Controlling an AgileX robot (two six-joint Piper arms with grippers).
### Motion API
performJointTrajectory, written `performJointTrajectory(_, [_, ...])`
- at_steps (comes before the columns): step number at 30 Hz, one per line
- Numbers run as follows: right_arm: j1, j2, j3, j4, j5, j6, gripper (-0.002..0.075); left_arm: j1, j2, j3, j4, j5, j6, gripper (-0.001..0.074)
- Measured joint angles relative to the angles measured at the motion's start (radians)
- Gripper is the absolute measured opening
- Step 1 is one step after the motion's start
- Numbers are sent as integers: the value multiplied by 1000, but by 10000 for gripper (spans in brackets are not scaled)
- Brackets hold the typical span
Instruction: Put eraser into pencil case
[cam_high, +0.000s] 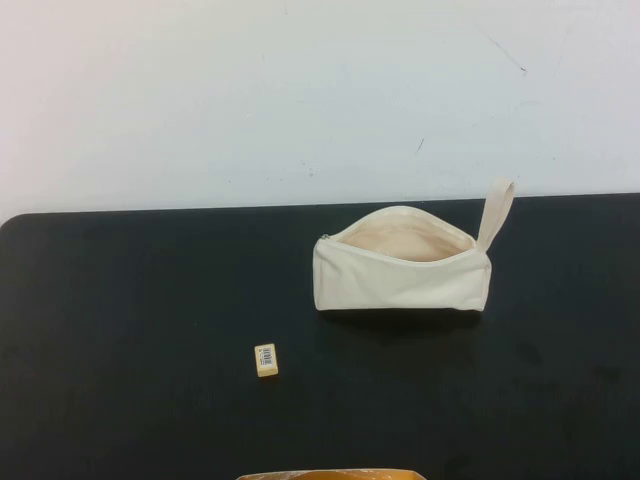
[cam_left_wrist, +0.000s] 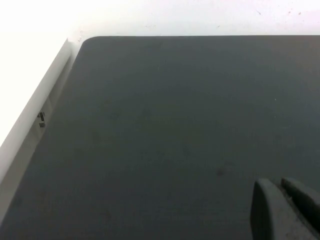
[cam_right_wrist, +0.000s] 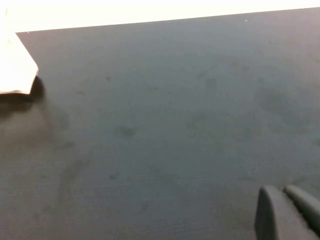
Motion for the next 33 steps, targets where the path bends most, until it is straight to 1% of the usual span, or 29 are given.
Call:
performJointTrajectory(10, [0, 0, 0, 0, 0, 0, -1, 0, 0, 0, 0, 0, 0, -1])
performJointTrajectory(15, [0, 0, 0, 0, 0, 0, -1, 0, 0, 0, 49, 0, 0, -1])
performJointTrajectory(17, [0, 0, 0, 0, 0, 0, -1, 0, 0, 0, 35, -11, -14, -1])
performJointTrajectory(19, [0, 0, 0, 0, 0, 0, -1, 0, 0, 2, -73, -46, -89, -1])
performJointTrajectory(22, [0, 0, 0, 0, 0, 0, -1, 0, 0, 2, -384, -127, -259, -1])
performJointTrajectory(23, [0, 0, 0, 0, 0, 0, -1, 0, 0, 2, -544, -157, -332, -1])
performJointTrajectory(24, [0, 0, 0, 0, 0, 0, -1, 0, 0, 2, -599, -166, -351, -1])
performJointTrajectory(27, [0, 0, 0, 0, 0, 0, -1, 0, 0, 2, -651, -180, -362, -1])
performJointTrajectory(33, [0, 0, 0, 0, 0, 0, -1, 0, 0, 2, -667, -188, -335, -1])
